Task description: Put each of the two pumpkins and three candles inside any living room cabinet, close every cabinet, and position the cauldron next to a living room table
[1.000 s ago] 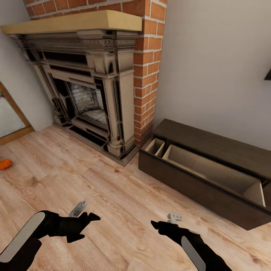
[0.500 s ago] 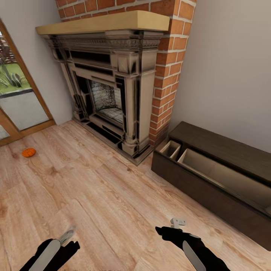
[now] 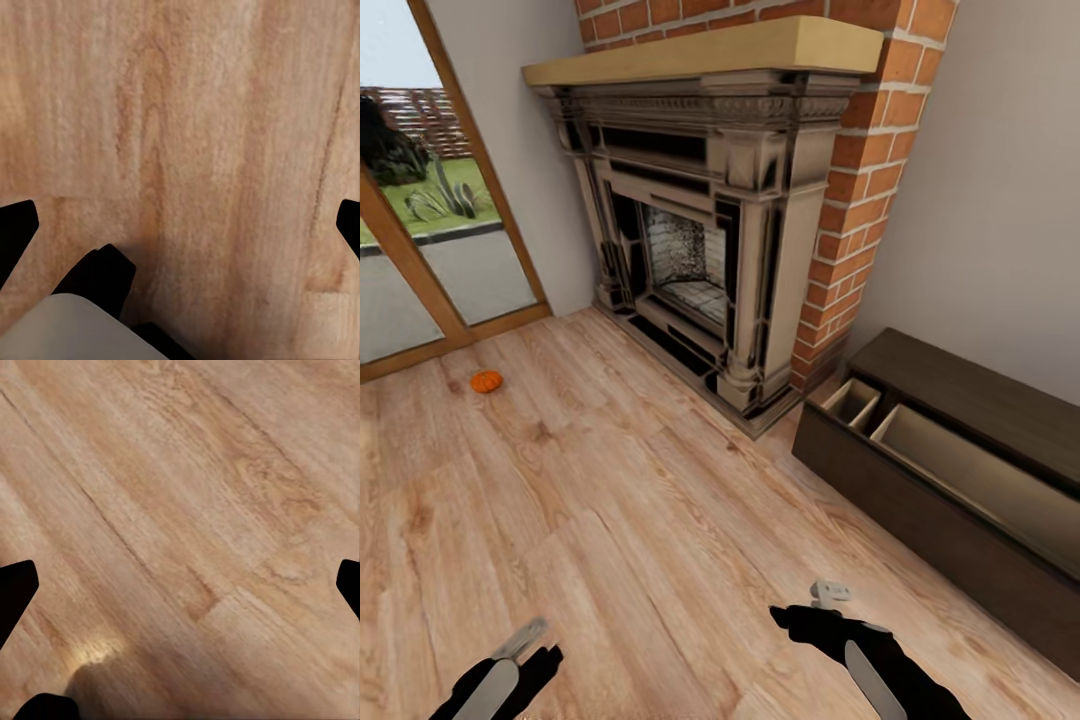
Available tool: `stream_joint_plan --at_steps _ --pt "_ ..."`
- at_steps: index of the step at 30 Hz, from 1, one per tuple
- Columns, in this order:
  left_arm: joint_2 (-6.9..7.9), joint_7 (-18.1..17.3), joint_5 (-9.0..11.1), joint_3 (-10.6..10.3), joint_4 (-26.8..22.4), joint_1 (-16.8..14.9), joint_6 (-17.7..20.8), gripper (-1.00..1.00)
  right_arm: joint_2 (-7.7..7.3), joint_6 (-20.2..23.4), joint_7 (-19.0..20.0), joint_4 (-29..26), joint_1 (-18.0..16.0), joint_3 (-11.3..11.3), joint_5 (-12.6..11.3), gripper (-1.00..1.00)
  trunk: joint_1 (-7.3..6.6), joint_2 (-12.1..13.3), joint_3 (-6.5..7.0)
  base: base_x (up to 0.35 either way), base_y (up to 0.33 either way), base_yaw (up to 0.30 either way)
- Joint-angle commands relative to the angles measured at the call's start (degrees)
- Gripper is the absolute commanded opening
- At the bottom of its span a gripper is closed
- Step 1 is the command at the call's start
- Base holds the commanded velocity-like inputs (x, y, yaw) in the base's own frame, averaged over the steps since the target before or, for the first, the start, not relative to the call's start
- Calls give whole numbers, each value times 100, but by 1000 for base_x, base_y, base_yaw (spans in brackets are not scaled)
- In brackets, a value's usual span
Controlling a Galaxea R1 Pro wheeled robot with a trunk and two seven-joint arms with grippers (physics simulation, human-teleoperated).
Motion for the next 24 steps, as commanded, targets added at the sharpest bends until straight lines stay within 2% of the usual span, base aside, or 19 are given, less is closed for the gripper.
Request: stream_joint_plan --at_steps 1,8,12,17,18,22,24 --pt "-3 43 39 -30 -11 -2 -21 100 -6 21 -2 -11 -2 16 -20 100 -1 -2 -10 0 0 227" --pt "-33 31 41 -32 6 13 -145 100 -6 -135 23 -17 -2 65 9 100 -1 -2 -34 18 0 120" --pt "-58 29 51 -32 85 20 -157 100 -12 -442 26 -49 -2 426 14 100 -1 -2 -35 102 0 13" --pt "-84 28 51 -54 444 22 -301 100 -21 -504 27 -62 -2 534 11 100 -1 -2 -33 179 0 73" --pt "-100 25 51 -96 483 22 -384 100 -21 -507 28 -57 -2 537 9 100 -1 -2 -31 270 0 188" --pt "-243 -82 32 -491 534 21 -599 100 -22 -518 23 -44 -2 544 11 100 -1 -2 -19 316 0 228" --pt "-266 -118 29 -568 538 21 -624 100 -27 -527 18 -40 -2 544 13 100 -1 -2 -13 321 43 244"
